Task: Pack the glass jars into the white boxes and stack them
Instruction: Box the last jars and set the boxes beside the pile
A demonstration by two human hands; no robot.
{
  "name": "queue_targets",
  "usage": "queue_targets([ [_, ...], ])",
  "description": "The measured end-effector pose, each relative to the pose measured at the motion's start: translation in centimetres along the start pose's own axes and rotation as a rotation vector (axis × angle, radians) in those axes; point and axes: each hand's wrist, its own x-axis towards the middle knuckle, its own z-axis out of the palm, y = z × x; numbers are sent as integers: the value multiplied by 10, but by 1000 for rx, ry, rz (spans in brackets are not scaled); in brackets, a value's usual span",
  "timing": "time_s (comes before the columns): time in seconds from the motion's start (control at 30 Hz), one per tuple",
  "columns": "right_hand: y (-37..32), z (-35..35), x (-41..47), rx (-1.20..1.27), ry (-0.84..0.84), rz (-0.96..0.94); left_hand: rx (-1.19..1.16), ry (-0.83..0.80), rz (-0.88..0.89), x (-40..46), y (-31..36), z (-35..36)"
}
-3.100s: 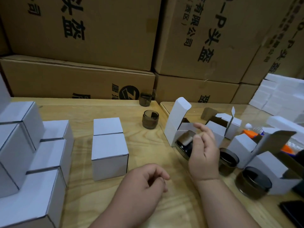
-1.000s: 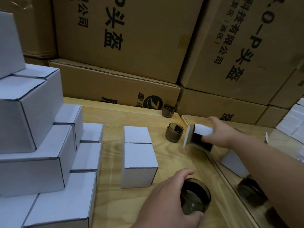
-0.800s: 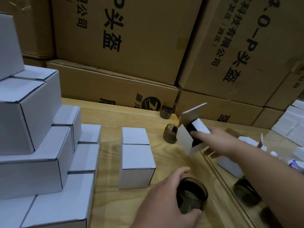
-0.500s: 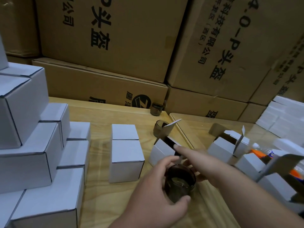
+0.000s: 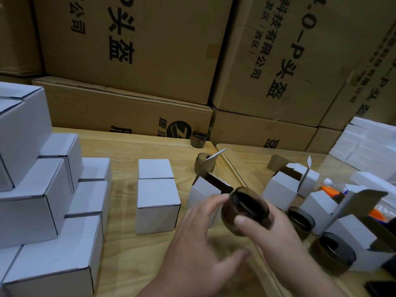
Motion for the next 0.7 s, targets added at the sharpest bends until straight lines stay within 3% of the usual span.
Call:
queue_targets([
  [0.1,2,-3,31,218,297,-79,37,41,24,0,-1,2],
  [0.17,2,1,49,239,368,-140,29,18,1,-2,-1,4],
  [0.3,29,17,59,265,323,-114,4,-32,-54,-4,-7,9],
  [0.47,55,24,58,360,212,-64,-142,-78,-247,0,-14,8],
  [0.7,55,22,49,376,379,1,-188,-102,-294,1,-16,10],
])
